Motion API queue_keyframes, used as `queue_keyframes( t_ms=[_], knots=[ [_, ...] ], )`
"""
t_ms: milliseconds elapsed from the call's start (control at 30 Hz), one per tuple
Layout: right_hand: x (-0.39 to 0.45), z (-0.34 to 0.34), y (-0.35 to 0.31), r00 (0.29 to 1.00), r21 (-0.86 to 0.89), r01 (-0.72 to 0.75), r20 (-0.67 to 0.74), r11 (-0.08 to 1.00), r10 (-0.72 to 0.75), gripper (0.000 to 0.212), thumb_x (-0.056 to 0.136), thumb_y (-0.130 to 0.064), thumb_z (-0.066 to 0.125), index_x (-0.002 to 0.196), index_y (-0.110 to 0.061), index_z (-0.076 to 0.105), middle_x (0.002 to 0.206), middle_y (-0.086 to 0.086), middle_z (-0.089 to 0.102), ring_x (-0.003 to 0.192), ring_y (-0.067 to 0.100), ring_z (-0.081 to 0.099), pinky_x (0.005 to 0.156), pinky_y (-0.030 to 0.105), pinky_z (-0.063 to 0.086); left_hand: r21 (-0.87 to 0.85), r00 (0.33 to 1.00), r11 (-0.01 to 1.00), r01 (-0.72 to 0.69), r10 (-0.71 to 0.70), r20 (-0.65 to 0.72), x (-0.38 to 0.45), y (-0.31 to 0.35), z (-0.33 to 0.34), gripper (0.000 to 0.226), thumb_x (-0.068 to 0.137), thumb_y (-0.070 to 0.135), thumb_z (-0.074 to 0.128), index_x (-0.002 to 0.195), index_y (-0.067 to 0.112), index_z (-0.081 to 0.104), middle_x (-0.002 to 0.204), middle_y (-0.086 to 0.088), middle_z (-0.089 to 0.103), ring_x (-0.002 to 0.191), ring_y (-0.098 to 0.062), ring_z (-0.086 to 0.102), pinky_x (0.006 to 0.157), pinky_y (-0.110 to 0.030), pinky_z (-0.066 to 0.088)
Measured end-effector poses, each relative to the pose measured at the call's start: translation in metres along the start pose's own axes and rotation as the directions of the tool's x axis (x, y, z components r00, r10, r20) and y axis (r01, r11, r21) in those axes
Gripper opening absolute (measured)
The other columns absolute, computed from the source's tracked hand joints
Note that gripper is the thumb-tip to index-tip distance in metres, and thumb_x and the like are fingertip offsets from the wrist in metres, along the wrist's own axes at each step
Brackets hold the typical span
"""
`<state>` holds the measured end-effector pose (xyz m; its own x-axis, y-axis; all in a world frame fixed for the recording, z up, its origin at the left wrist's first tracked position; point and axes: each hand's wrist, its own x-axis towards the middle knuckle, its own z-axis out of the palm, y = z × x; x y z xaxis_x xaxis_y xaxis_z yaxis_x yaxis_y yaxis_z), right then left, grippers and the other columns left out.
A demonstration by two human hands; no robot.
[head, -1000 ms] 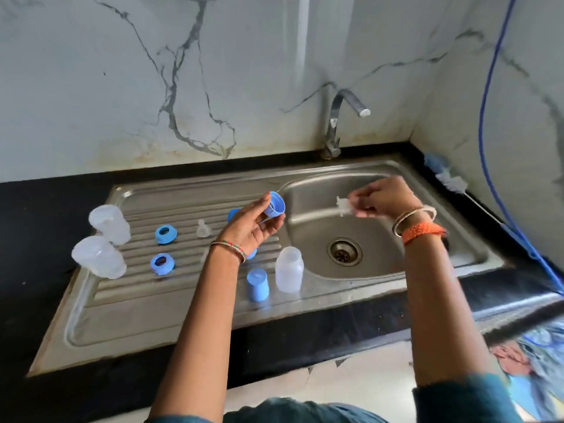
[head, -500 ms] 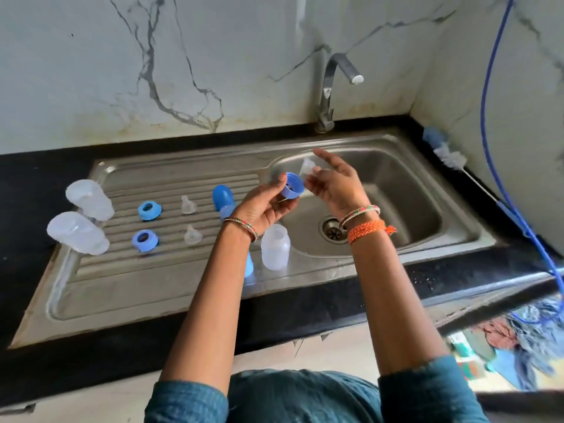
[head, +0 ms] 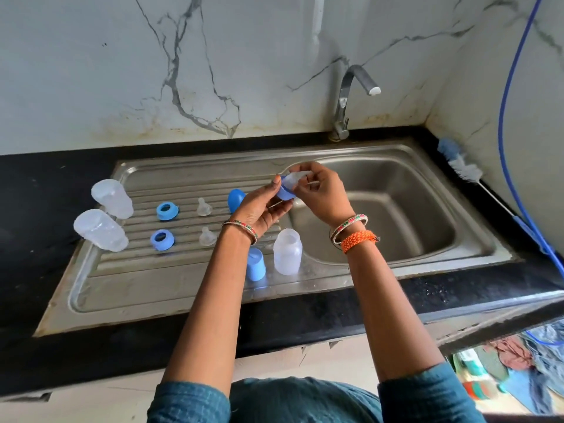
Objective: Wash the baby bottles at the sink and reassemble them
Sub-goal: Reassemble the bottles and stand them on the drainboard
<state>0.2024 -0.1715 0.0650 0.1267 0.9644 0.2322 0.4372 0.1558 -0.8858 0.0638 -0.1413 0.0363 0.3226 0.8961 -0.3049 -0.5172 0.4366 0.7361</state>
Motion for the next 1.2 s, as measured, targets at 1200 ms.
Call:
queue_keyframes(
  t_ms=[1200],
  knots=[
    [0.009, 0.035, -0.041, 0.970, -0.376, 0.225, 0.172, 0.899, -0.170, 0.030, 0.079, -0.038, 0.071, 0.100, -0.017, 0.071, 0.118, 0.005, 0.062, 0.113, 0.023, 0.052, 0.092, 0.029, 0.042, -0.109, 0.989, 0.985, -0.134, 0.140, 0.049, -0.015, 0.039, -0.023, 0.028, 0.094, 0.024, 0.045, 0.091, 0.004, 0.065, 0.075, -0.005, 0.073, 0.066, -0.008, 0.068, 0.068, -0.018, 0.056]
  ],
)
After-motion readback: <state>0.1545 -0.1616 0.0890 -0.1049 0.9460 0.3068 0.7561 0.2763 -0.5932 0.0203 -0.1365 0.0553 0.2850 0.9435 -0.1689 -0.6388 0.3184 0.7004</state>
